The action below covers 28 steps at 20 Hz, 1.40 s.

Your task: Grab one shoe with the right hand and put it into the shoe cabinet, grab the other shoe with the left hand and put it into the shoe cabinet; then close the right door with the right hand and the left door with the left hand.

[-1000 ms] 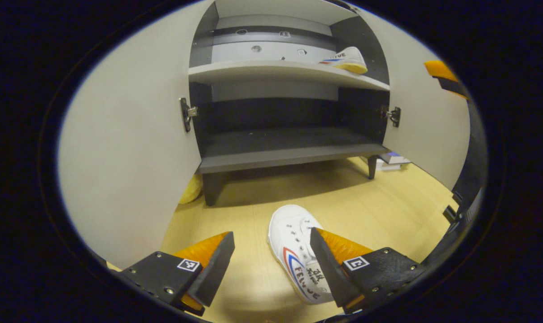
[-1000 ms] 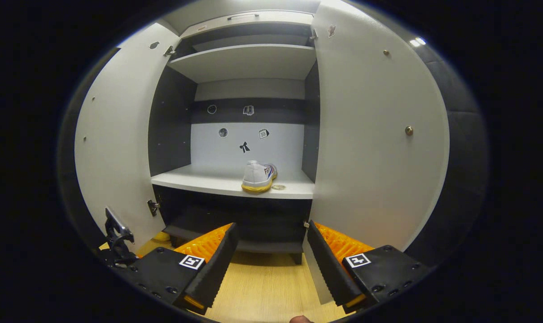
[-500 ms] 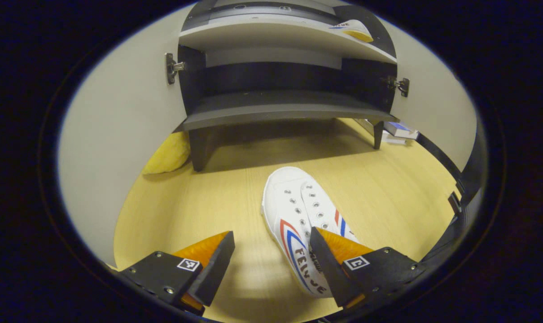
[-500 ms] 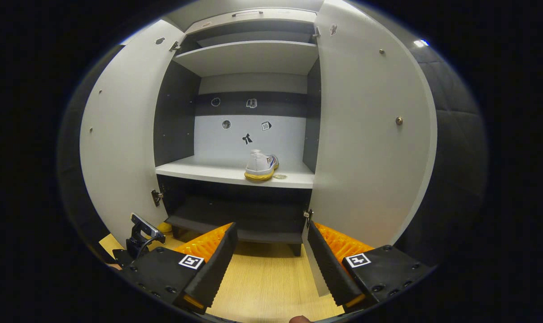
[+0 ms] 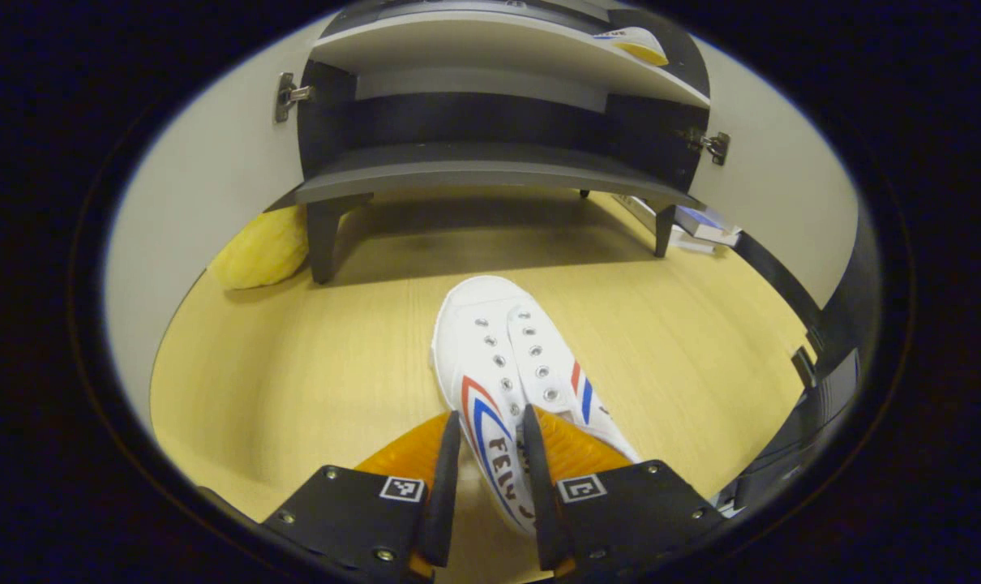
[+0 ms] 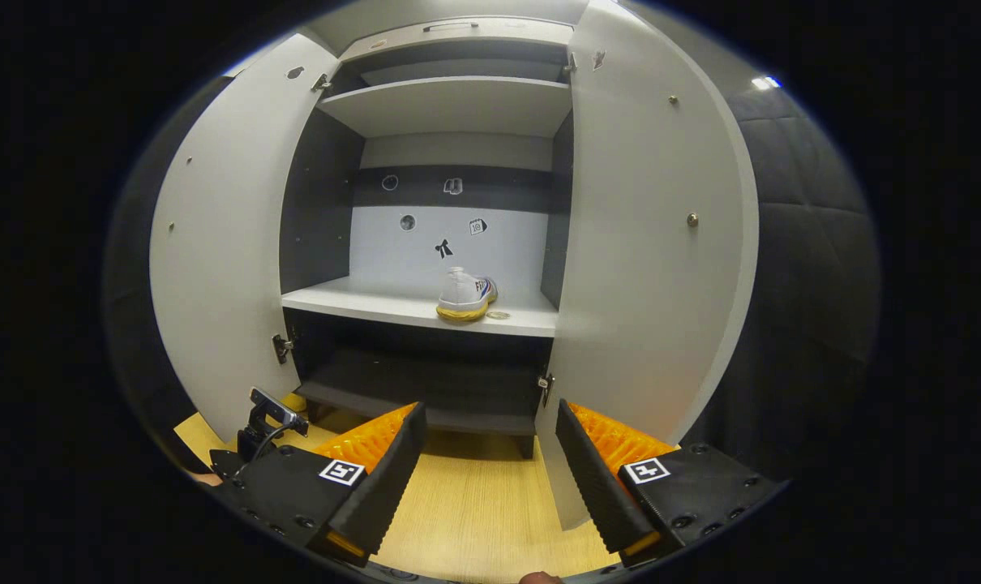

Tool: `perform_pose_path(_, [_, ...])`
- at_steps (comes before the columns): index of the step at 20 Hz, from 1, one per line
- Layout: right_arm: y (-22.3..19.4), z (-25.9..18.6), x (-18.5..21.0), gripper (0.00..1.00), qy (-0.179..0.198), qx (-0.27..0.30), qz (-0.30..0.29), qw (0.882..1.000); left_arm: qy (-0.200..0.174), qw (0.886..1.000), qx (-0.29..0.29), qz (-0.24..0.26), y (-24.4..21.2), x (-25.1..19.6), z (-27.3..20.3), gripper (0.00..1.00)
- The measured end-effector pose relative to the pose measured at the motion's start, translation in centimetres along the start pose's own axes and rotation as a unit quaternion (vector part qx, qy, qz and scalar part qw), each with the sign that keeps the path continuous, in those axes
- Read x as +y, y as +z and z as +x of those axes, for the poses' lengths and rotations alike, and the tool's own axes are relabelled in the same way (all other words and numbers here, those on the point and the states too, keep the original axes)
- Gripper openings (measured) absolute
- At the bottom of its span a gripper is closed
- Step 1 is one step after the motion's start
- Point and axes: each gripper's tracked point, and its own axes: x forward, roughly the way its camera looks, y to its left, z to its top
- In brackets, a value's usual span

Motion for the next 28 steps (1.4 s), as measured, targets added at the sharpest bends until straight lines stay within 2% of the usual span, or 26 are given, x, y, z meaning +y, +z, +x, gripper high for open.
perform_pose_path(1, [0.0, -0.2, 0.1, 1.00, 0.001, 0.000, 0.000, 1.000, 0.005, 1.000, 0.001, 0.010, 0.1, 0.1, 0.0, 0.44])
perform_pose_path(3, [0.1, -0.3, 0.2, 1.00, 0.007, 0.000, -0.001, 1.000, 0.024, 1.000, 0.005, 0.005, 0.1, 0.3, 0.3, 0.33])
perform_pose_path(4, [0.1, -0.4, 0.1, 1.00, 0.006, -0.001, -0.004, 1.000, 0.027, 1.000, 0.004, -0.009, 0.1, 0.3, 0.3, 0.18])
perform_pose_path(5, [0.2, -0.4, 0.1, 1.00, 0.007, -0.003, -0.007, 1.000, 0.037, 0.999, -0.001, -0.014, 0.2, 0.6, 0.1, 0.15])
perform_pose_path(6, [0.4, -0.6, 0.2, 1.00, 0.008, -0.005, -0.008, 1.000, 0.038, 0.999, -0.004, -0.020, 0.4, 0.6, -0.1, 0.06])
perform_pose_path(13, [0.7, -0.9, 0.0, 1.00, 0.011, -0.011, -0.004, 1.000, 0.051, 0.997, -0.032, -0.041, 1.4, 1.3, -0.3, 0.01])
perform_pose_path(18, [1.1, -1.0, -0.3, 1.00, 0.012, -0.014, -0.004, 1.000, 0.048, 0.996, -0.062, -0.047, 3.5, 1.7, -2.5, 0.01])
perform_pose_path(24, [1.6, -1.2, -0.1, 1.00, 0.019, -0.023, -0.008, 1.000, 0.051, 0.989, -0.133, -0.044, 8.8, 2.1, -8.4, 0.01])
perform_pose_path(28, [1.6, -1.4, 0.1, 1.00, 0.027, -0.026, -0.004, 0.999, 0.039, 0.981, -0.187, -0.043, 11.3, 2.9, -13.3, 0.01])
